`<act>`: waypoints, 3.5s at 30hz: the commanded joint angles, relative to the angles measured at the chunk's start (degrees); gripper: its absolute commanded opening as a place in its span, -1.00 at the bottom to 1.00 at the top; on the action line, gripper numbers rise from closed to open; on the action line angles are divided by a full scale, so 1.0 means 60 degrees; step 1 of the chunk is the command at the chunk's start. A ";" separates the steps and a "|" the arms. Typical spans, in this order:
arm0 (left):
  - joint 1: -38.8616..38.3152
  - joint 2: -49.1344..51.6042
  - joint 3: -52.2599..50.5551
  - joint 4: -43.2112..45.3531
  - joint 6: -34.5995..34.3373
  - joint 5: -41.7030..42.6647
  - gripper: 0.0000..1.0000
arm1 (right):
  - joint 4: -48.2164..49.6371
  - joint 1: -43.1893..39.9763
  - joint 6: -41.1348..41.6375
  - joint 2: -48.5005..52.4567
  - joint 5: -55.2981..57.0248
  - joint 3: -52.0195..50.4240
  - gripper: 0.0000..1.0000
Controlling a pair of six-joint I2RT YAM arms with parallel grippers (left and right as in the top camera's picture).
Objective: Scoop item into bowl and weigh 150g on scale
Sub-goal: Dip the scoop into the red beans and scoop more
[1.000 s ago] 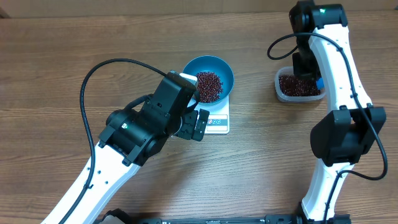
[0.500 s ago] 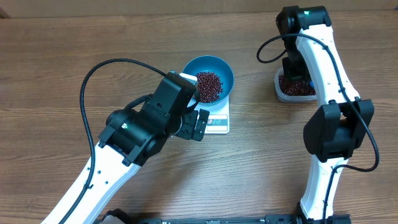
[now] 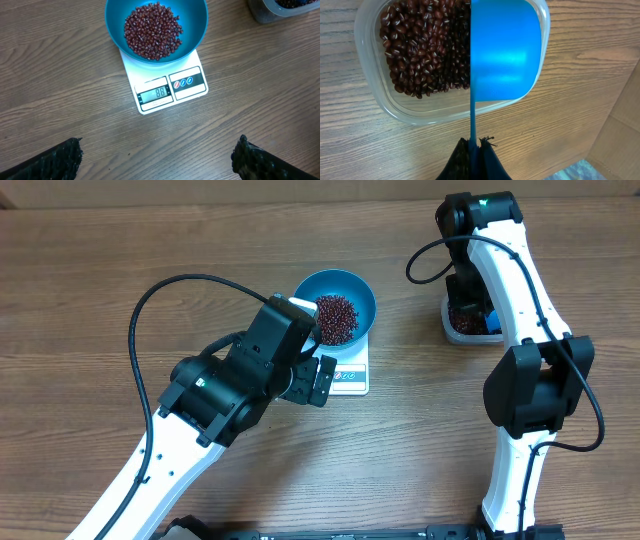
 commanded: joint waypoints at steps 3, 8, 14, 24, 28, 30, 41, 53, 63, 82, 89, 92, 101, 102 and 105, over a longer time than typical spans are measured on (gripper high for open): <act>0.0040 0.0018 0.0084 0.0029 0.0080 -0.0080 0.99 | 0.0076 0.0055 -0.0018 0.0084 -0.0444 -0.0047 -0.93; 0.0040 0.0018 0.0084 0.0029 0.0080 -0.0080 0.99 | 0.0076 0.0226 -0.0087 0.0084 -0.0823 -0.0047 -0.93; 0.0040 0.0018 0.0084 0.0029 0.0080 -0.0080 0.99 | 0.0080 0.0466 -0.0197 0.0084 -0.0878 -0.0499 -0.93; 0.0040 0.0018 0.0084 0.0029 0.0080 -0.0080 0.99 | 0.0087 0.0543 -0.0339 0.0084 -0.2324 -0.0718 -0.93; 0.0040 0.0018 0.0084 0.0029 0.0080 -0.0080 0.99 | 0.0098 0.0514 -0.0346 0.0080 -0.2838 -0.0703 -0.92; 0.0040 0.0018 0.0084 0.0029 0.0080 -0.0080 0.99 | 0.0102 0.0517 -0.0346 0.0080 -0.2852 -0.0699 -0.92; 0.0040 0.0018 0.0084 0.0029 0.0080 -0.0080 0.99 | 0.0561 0.0306 -0.0342 -0.0240 -0.3683 -0.0696 -0.92; 0.0040 0.0018 0.0084 0.0029 0.0080 -0.0080 0.99 | 0.0867 -0.0699 -0.1064 -0.0397 -0.5016 -0.0696 -0.92; 0.0040 0.0018 0.0084 0.0029 0.0080 -0.0080 0.99 | 0.1224 -0.1570 -0.1902 -0.0404 -0.5909 -0.0696 -0.92; 0.0040 0.0018 0.0084 0.0029 0.0080 -0.0080 0.99 | 0.1388 -0.2885 -0.4335 -0.0404 -0.7672 -0.0699 -0.92; 0.0040 0.0018 0.0084 0.0029 0.0080 -0.0080 0.99 | 0.1067 -0.3275 -0.5286 -0.0404 -0.9027 -0.0699 -0.92; 0.0040 0.0018 0.0084 0.0029 0.0080 -0.0080 0.99 | 0.0892 -0.3282 -0.5595 -0.0401 -0.9307 -0.0699 -0.92; 0.0040 0.0018 0.0084 0.0029 0.0080 -0.0080 0.99 | 0.0667 -0.3286 -0.5708 -0.0401 -0.9347 -0.0710 -0.92; 0.0040 0.0018 0.0084 0.0029 0.0080 -0.0080 0.99 | 0.0652 -0.3286 -0.5745 -0.0401 -0.9347 -0.0718 -0.92; 0.0040 0.0018 0.0084 0.0029 0.0080 -0.0080 0.99 | 0.0659 -0.3322 -0.5807 -0.0401 -0.9482 -0.0718 -0.92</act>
